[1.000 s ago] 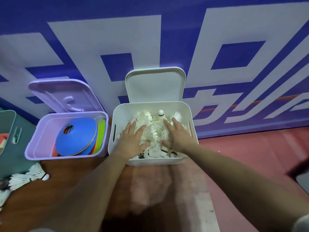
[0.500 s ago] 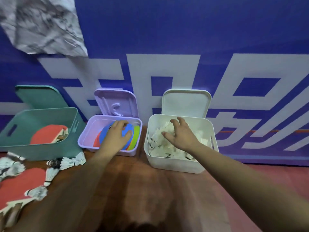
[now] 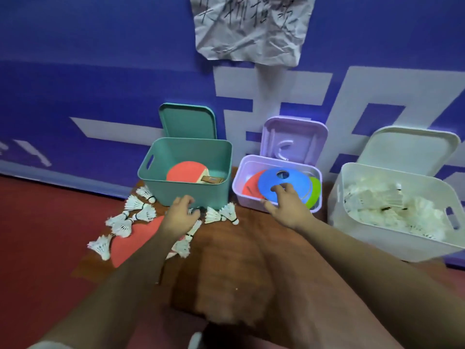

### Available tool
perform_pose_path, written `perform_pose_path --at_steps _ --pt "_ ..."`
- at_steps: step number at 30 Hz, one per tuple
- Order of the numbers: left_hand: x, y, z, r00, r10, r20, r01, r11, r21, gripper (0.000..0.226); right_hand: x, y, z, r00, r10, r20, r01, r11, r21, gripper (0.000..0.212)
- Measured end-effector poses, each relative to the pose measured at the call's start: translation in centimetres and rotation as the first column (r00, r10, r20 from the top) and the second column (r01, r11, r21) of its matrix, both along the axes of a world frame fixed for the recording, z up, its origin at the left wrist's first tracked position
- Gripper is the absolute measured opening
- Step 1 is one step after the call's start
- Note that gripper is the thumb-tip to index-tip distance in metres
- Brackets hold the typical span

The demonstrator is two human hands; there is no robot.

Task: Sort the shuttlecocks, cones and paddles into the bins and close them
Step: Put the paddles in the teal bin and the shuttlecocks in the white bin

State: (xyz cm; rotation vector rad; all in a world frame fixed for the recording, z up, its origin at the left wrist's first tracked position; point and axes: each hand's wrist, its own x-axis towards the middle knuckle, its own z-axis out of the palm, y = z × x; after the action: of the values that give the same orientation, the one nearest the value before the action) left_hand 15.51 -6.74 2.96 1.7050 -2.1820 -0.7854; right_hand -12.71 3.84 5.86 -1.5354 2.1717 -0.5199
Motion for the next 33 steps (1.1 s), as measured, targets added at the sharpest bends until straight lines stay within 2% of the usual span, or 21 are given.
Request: perform_pose_path --at_steps 6,10,13,17,23,25,27,29,33 --pt "8.6 -4.1 -4.5 0.996 -0.088 0.026 0.083 0.982 0.169 0.022 9.5 -3.2 -3.9 0.998 -0.038 0.042 0.032 0.99 0.139 0.052" --pt "9.6 -5.3 -7.0 0.971 -0.228 0.07 0.207 0.951 0.23 0.042 13.3 -3.9 -6.7 0.997 -0.056 0.062 0.039 0.968 0.247 0.049" --pt "9.3 -5.5 -9.4 0.916 -0.388 0.099 0.342 0.888 0.307 0.058 15.2 -4.7 -9.0 0.994 -0.052 0.099 0.021 0.956 0.293 0.048" --pt "9.7 -5.6 -12.8 0.835 -0.519 0.183 0.451 0.835 0.315 0.067 17.6 -6.2 -12.0 0.987 -0.069 0.143 0.016 0.938 0.345 0.039" --pt "10.5 -6.0 -15.4 0.795 -0.581 0.175 0.535 0.807 0.249 0.054 19.6 -8.5 -15.3 0.981 -0.086 0.176 0.013 0.926 0.378 0.045" --pt "11.2 -6.3 -15.6 0.853 -0.52 0.046 0.498 0.836 0.232 0.046 19.8 -9.8 -15.6 0.98 -0.086 0.182 0.013 0.931 0.366 0.045" --pt "12.5 -6.7 -15.5 0.922 -0.348 -0.173 0.385 0.877 0.288 0.034 20.2 -11.1 -15.9 0.981 -0.054 0.184 -0.011 0.941 0.338 0.05" --pt "13.6 -6.9 -14.8 0.938 -0.158 -0.307 0.273 0.883 0.382 0.029 20.8 -12.3 -16.0 0.983 -0.009 0.183 -0.052 0.944 0.326 0.059" --pt "15.2 -7.7 -13.4 0.945 -0.048 -0.323 0.2 0.867 0.457 0.036 21.8 -13.6 -17.0 0.99 0.0 0.143 -0.051 0.934 0.353 0.044"
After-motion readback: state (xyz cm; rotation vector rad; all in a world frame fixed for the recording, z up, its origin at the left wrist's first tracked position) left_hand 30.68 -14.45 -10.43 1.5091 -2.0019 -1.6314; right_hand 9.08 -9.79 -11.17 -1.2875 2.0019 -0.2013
